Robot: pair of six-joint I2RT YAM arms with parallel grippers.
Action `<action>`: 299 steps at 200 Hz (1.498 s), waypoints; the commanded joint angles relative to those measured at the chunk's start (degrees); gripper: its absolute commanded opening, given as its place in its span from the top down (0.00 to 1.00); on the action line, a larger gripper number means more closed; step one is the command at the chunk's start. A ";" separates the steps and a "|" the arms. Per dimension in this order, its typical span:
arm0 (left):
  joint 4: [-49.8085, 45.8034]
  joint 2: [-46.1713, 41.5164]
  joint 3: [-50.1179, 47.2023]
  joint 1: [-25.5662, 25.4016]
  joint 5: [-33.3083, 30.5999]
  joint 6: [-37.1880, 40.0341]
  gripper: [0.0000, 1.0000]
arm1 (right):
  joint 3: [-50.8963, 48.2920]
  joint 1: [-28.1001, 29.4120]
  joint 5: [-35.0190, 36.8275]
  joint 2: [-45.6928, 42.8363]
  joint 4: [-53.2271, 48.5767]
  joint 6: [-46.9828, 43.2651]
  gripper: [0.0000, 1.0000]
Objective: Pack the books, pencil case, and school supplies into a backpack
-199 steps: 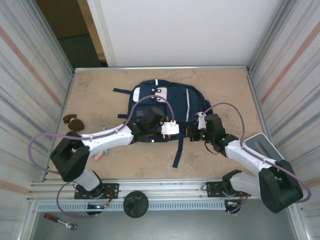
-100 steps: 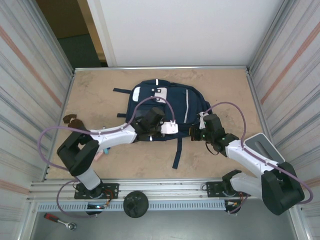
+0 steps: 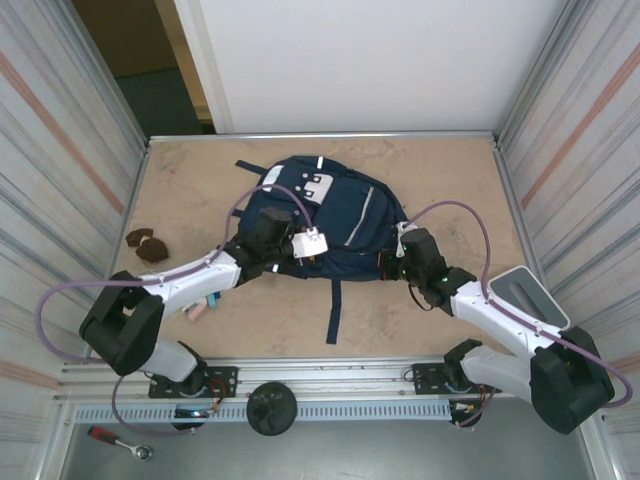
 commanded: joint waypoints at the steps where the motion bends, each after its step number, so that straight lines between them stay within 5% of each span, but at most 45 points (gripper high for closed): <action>1: 1.32 -4.54 -0.84 -3.09 -2.34 -0.96 0.43 | 0.42 0.29 -1.52 -0.95 3.15 1.53 1.00; 33: 3.03 -3.44 0.45 -9.15 -3.62 0.57 0.36 | 1.17 1.83 -3.08 -1.06 4.12 2.12 1.00; 109: 9.33 9.88 7.52 -15.89 -10.36 5.90 0.40 | 1.92 7.26 -2.31 -2.64 4.45 3.02 1.00; 165: 14.62 7.52 2.27 -13.34 -11.94 7.35 0.87 | 0.75 5.54 2.33 -4.04 0.11 1.06 1.00; 216: 16.45 -5.24 -7.34 -5.16 -1.71 0.59 1.00 | 4.01 -1.40 4.52 0.70 -5.22 3.99 1.00; 248: 16.39 -8.88 -10.02 -0.08 -1.08 -2.39 0.91 | 5.50 1.05 2.66 3.92 -1.47 3.66 1.00; 299: 7.94 -10.88 -7.10 -6.11 -1.32 -3.31 0.41 | 6.78 5.23 -0.04 4.76 2.92 3.11 1.00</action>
